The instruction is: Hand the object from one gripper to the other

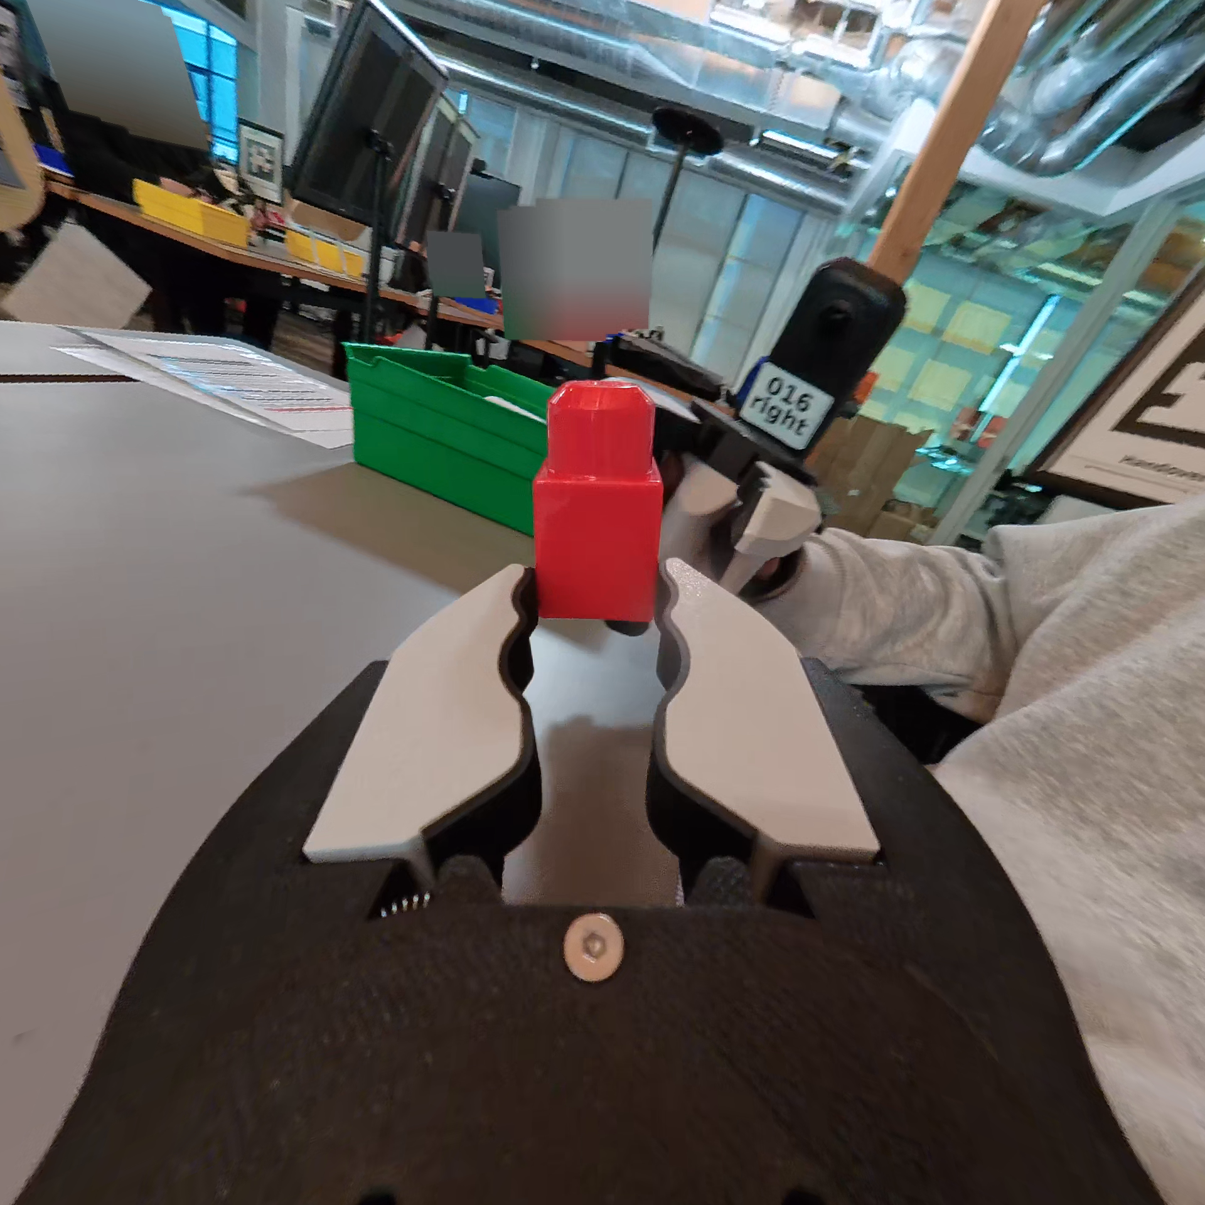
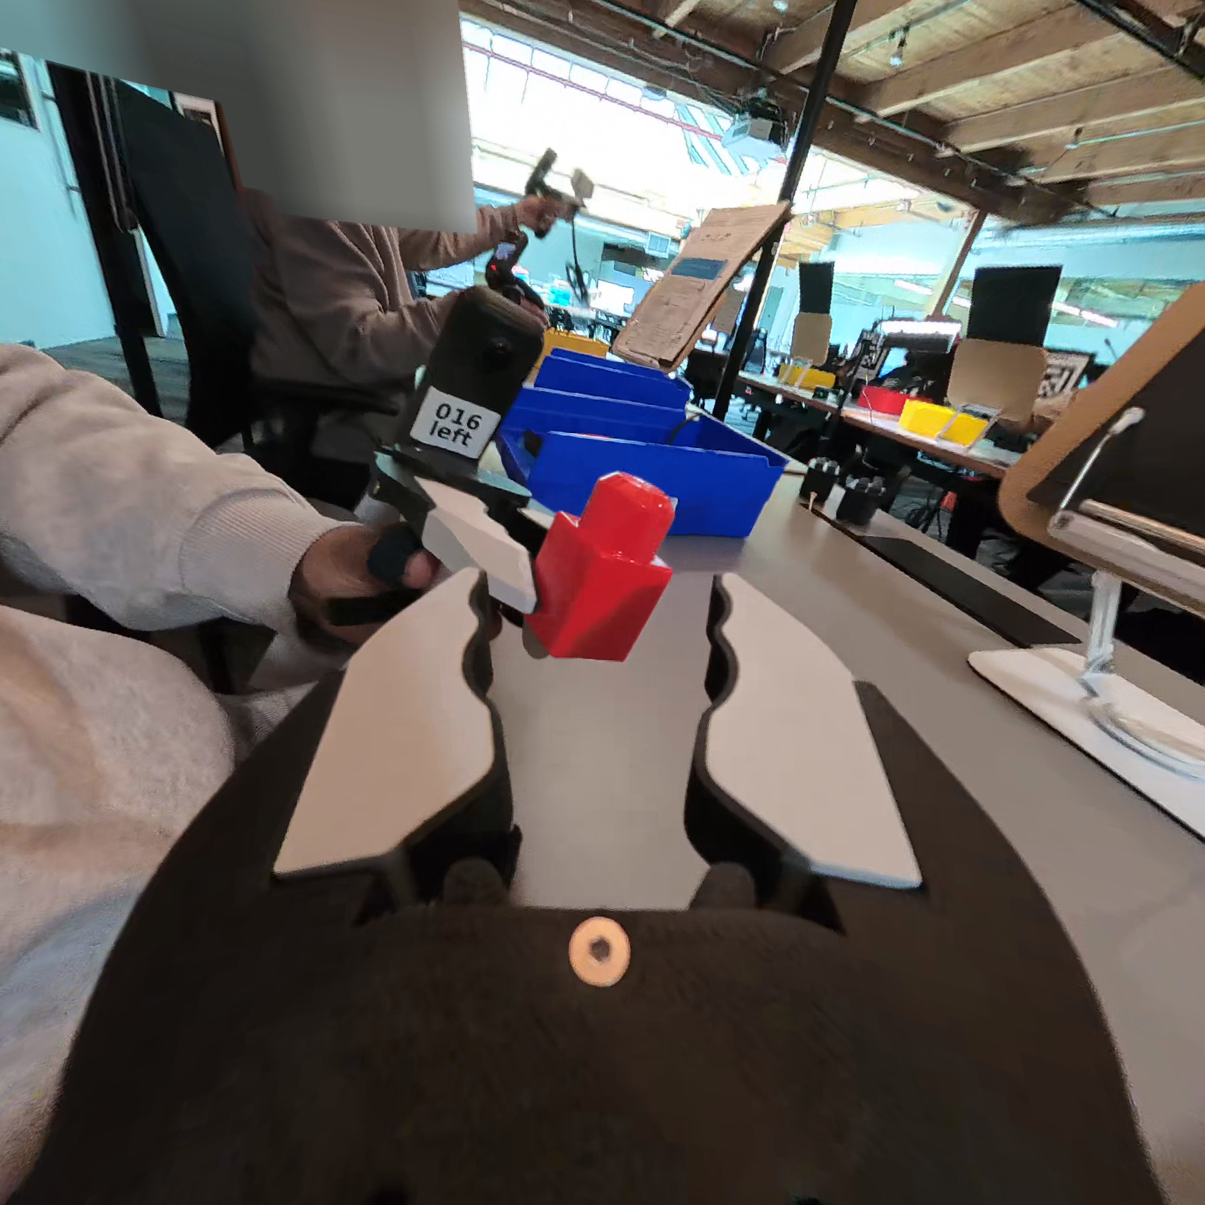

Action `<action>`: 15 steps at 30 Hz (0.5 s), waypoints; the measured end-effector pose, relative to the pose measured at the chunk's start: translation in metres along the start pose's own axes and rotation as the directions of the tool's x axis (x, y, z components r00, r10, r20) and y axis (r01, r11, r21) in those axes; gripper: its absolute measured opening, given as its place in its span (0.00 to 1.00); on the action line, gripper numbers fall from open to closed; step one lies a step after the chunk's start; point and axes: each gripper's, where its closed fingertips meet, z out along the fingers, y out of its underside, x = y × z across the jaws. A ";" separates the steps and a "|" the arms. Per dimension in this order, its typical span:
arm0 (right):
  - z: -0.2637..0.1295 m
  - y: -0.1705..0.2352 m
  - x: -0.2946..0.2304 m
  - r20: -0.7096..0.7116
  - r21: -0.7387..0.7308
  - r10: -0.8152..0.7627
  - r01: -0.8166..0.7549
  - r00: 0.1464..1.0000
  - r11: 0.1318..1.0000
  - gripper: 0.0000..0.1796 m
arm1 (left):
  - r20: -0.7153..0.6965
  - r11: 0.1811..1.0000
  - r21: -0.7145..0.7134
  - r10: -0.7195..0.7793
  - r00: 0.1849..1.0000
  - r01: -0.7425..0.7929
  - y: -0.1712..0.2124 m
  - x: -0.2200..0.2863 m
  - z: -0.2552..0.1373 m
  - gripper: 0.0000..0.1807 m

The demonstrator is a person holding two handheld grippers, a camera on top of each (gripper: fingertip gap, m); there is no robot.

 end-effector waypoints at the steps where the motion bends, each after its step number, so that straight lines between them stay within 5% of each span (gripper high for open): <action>1: 0.001 0.002 0.000 -0.008 -0.018 0.014 -0.014 1.000 1.000 0.35 | 0.027 1.000 -0.007 0.018 0.999 -0.018 0.001 -0.003 -0.001 0.19; 6: 0.008 0.011 0.000 -0.048 -0.075 0.157 -0.160 0.986 0.984 0.31 | 0.079 0.997 -0.033 0.075 0.994 -0.073 0.003 -0.007 0.000 0.19; 15: 0.000 -0.006 -0.001 -0.015 0.016 -0.006 0.006 1.000 1.000 0.36 | 0.005 0.999 -0.035 0.033 0.999 -0.033 0.006 0.001 0.003 0.19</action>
